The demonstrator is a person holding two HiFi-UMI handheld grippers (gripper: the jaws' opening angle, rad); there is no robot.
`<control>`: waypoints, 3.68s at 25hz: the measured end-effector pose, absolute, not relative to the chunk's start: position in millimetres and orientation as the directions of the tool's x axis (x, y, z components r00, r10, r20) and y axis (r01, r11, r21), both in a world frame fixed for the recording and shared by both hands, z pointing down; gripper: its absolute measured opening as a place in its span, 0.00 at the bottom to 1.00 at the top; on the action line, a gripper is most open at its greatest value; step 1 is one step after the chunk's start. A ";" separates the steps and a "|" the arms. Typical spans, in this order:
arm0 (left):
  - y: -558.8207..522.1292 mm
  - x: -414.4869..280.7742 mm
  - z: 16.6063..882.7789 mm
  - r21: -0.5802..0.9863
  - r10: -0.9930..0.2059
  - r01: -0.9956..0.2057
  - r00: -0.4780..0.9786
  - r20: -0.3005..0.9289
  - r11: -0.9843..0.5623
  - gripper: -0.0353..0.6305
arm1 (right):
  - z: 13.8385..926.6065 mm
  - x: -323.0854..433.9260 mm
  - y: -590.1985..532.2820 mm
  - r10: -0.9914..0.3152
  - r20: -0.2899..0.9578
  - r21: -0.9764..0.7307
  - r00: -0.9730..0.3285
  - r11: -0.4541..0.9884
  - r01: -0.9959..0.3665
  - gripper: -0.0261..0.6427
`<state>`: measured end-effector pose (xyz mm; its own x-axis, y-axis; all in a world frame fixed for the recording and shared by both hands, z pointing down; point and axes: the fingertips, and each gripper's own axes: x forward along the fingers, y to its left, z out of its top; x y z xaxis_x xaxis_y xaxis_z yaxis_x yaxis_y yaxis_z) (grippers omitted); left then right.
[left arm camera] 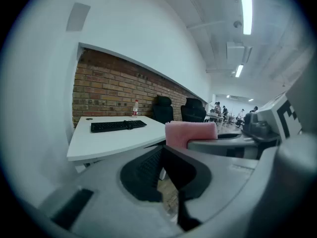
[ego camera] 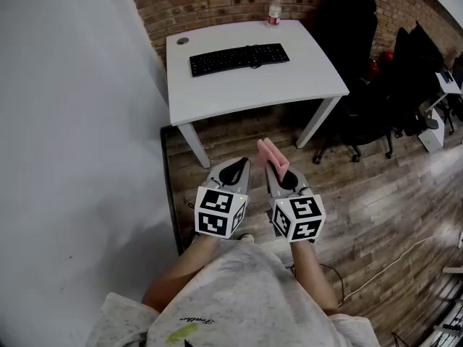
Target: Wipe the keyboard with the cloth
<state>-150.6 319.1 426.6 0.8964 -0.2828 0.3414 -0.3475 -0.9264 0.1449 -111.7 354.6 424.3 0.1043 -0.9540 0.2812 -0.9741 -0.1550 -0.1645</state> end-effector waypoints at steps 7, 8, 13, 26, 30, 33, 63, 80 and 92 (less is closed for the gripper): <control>309.1 -144.2 427.7 0.150 -0.290 -0.359 0.891 0.348 -0.921 0.05 | 429.3 -109.1 345.7 -0.954 0.290 -0.188 0.076 -0.134 -0.973 0.08; 305.8 -142.9 428.5 0.153 -0.293 -0.362 0.890 0.349 -0.919 0.05 | 429.9 -107.7 342.5 -0.954 0.292 -0.189 0.071 -0.130 -0.973 0.08; 282.9 -133.8 437.7 0.168 -0.298 -0.375 0.885 0.359 -0.912 0.05 | 438.4 -98.7 320.9 -0.949 0.310 -0.193 0.053 -0.117 -0.974 0.08; 160.8 -71.5 447.6 0.219 -0.309 -0.405 0.877 0.368 -0.888 0.05 | 449.4 -37.2 205.1 -0.928 0.373 -0.192 0.007 -0.084 -0.978 0.08; 116.4 -52.8 446.0 0.223 -0.312 -0.413 0.871 0.379 -0.883 0.05 | 447.7 -18.5 159.3 -0.923 0.385 -0.202 -0.013 -0.071 -0.977 0.08; 82.6 -44.2 445.4 0.225 -0.319 -0.426 0.863 0.391 -0.876 0.05 | 444.1 -9.7 124.7 -0.921 0.389 -0.209 -0.029 -0.058 -0.976 0.08; -129.5 -62.1 456.0 0.273 -0.449 -0.575 0.795 0.408 -0.771 0.05 | 439.6 -15.2 -141.4 -0.852 0.440 -0.287 -0.283 0.165 -0.944 0.08; -167.0 -71.1 467.8 0.261 -0.619 -0.747 0.657 0.431 -0.611 0.05 | 484.4 -16.3 -236.0 -0.740 0.429 -0.560 -0.518 0.233 -0.795 0.08; -178.8 -54.7 476.2 0.273 -0.675 -0.816 0.576 0.461 -0.510 0.05 | 518.9 -10.1 -259.8 -0.643 0.476 -0.668 -0.600 0.179 -0.722 0.08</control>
<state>-54.7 -178.8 476.2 0.5762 -0.6750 0.4609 -0.8157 -0.5099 0.2730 -10.1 -259.8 518.9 -0.6000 -0.6426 0.4765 -0.7221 0.1787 -0.6683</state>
